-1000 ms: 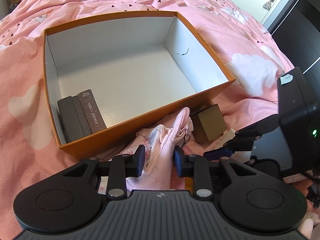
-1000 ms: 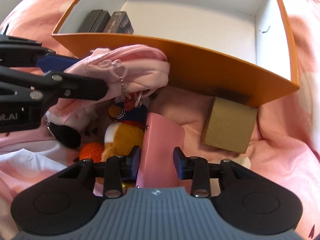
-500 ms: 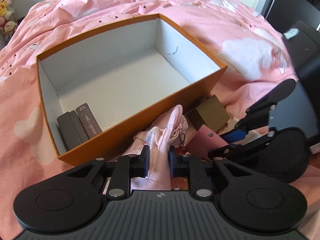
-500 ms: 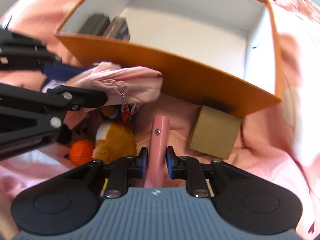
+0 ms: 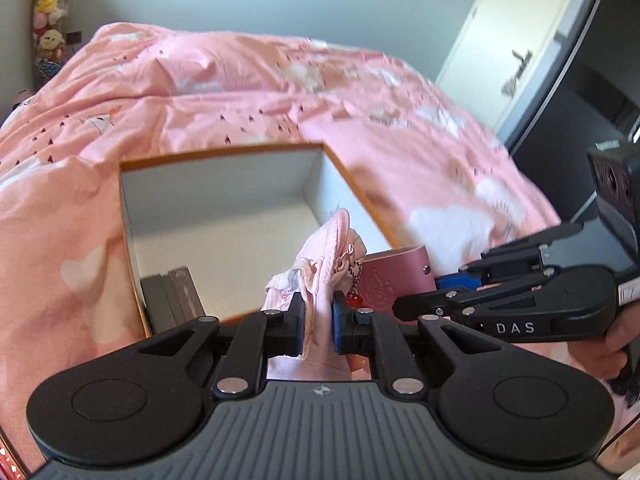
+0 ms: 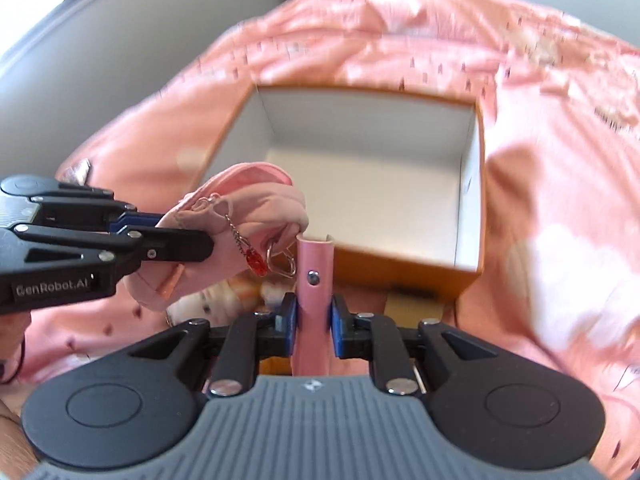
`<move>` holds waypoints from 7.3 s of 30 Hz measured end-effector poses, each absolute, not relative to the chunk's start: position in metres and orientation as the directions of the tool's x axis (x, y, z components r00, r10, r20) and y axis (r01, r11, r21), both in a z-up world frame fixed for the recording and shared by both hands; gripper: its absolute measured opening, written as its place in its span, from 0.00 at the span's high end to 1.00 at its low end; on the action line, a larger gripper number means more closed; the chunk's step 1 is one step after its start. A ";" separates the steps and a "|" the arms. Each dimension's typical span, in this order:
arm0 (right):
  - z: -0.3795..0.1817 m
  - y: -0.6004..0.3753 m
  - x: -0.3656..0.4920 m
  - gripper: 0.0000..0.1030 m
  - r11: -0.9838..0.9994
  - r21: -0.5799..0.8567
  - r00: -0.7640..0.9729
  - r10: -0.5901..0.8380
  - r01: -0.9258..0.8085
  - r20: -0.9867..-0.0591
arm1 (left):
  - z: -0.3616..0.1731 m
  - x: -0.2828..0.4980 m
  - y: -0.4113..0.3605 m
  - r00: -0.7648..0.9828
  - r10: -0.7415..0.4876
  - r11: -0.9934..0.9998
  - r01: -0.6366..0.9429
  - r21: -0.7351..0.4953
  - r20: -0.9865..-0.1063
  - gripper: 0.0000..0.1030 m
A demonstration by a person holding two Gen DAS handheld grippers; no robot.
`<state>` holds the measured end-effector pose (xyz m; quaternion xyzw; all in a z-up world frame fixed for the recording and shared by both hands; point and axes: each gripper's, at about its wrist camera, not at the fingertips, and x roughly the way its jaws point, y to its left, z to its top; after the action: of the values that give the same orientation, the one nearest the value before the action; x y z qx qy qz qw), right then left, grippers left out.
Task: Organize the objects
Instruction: 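Lift and carry the pink bag and card holder into the orange box with both grippers, then lower the pink bag and card holder beside the card boxes with both grippers, then open the left gripper to release the pink bag while the right holds the card holder, then open the right gripper to release the pink card holder and withdraw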
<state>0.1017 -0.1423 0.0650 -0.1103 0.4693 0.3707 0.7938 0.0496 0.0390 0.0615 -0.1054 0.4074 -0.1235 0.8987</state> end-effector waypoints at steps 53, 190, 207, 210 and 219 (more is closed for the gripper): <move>-0.044 -0.040 0.216 0.82 0.823 0.282 0.241 0.441 -0.493 -0.864 | -0.054 0.129 0.127 0.548 -0.355 0.702 -0.379 -0.603 -0.757 0.66; -0.054 -0.036 0.222 0.78 0.707 0.420 0.069 0.550 -0.569 -0.832 | -0.044 0.122 0.083 0.548 -0.164 0.968 -0.070 -0.241 -0.820 0.70; -0.033 -0.044 0.212 0.68 0.710 0.359 0.172 0.557 -0.606 -0.812 | -0.032 0.118 0.082 0.587 -0.186 0.961 -0.059 -0.271 -0.788 0.61; -0.029 -0.046 0.210 0.68 0.710 0.336 0.195 0.553 -0.618 -0.810 | -0.027 0.116 0.083 0.596 -0.186 0.960 -0.059 -0.274 -0.781 0.59; -0.001 -0.062 0.179 0.66 0.705 0.263 0.296 0.564 -0.659 -0.771 | 0.001 0.096 0.087 0.600 -0.228 0.946 -0.050 -0.320 -0.767 0.59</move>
<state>0.1786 -0.0623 -0.0012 -0.0522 0.4554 0.3804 0.8033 0.0960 0.0874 0.0015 -0.1564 0.4441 -0.0503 0.8808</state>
